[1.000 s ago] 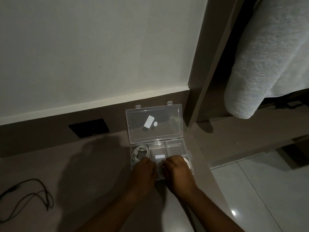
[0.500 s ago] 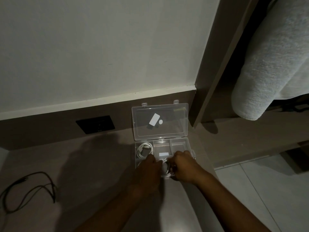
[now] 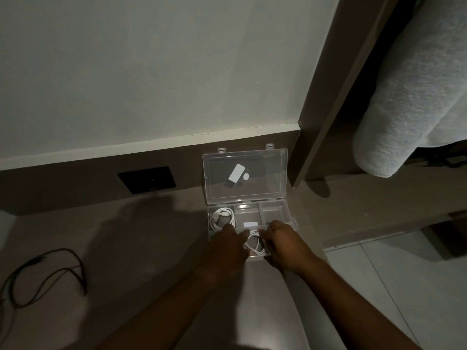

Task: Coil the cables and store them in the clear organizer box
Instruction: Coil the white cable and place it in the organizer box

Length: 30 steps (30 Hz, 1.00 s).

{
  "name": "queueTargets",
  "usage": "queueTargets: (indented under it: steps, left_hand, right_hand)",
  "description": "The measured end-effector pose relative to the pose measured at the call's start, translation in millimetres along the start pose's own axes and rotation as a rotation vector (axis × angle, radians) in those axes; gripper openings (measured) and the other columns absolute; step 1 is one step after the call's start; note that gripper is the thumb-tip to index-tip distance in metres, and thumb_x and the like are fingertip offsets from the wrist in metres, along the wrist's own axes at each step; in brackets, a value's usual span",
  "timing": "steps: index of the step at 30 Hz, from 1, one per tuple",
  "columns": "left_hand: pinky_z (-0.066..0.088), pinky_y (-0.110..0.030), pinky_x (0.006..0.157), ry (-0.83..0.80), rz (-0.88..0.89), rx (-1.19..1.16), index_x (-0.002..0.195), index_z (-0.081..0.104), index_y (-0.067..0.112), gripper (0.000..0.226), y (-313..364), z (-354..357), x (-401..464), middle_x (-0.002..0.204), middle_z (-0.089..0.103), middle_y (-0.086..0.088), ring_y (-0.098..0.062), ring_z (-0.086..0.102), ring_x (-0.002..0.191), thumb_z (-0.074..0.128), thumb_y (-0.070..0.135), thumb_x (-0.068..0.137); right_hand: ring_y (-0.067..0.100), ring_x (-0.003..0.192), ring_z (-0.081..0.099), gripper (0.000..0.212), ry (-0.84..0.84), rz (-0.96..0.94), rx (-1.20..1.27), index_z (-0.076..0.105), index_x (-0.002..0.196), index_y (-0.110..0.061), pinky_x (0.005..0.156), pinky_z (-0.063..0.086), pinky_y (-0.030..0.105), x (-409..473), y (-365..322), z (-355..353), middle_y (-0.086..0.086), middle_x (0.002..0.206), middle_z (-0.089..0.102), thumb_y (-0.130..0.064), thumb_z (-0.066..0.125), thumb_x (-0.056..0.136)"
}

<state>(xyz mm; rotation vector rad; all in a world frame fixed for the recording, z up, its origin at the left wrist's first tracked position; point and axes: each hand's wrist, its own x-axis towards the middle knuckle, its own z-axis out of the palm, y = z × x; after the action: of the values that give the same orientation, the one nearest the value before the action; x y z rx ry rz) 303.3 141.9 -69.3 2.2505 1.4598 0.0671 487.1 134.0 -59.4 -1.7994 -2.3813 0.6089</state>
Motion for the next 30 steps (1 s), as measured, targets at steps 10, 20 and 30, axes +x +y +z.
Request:
queueTargets:
  steps: [10, 20, 30]
  left_hand:
    - [0.047, -0.035, 0.081, 0.064, 0.002, -0.038, 0.132, 0.049, 0.024, 0.040, 5.3, -0.4, 5.9, 0.115, 0.052, -0.011, -0.028, 0.057, 0.103, 0.052, 0.033, 0.093]
    - [0.051, -0.048, 0.091, -0.214, 0.024, 0.395, 0.112, 0.062, 0.007, 0.028, 19.2, -10.7, 29.8, 0.119, 0.062, -0.017, -0.036, 0.060, 0.110, 0.054, 0.019, 0.088]
    - [0.047, -0.030, 0.063, -0.048, 0.067, -0.101, 0.094, 0.071, 0.007, 0.021, -0.1, -29.9, 6.5, 0.093, 0.072, -0.019, -0.032, 0.067, 0.085, 0.051, 0.007, 0.086]
  right_hand:
    - [0.023, 0.086, 0.058, 0.022, -0.035, 0.093, 0.146, 0.067, 0.085, -0.013, 0.070, 0.045, 0.028, -3.7, 1.8, -2.2, 0.010, 0.095, 0.056, -0.035, 0.067, 0.083]
    - [0.033, 0.092, 0.063, 0.027, -0.181, 0.117, 0.097, 0.064, 0.111, -0.018, 0.082, 0.055, 0.040, 3.3, -1.3, -5.2, 0.015, 0.106, 0.060, -0.022, 0.058, 0.086]
    - [0.021, 0.086, 0.062, 0.019, 0.161, 0.191, 0.281, 0.071, 0.106, -0.017, 0.081, 0.053, 0.038, -7.1, -5.4, -5.2, 0.010, 0.100, 0.066, -0.018, 0.060, 0.090]
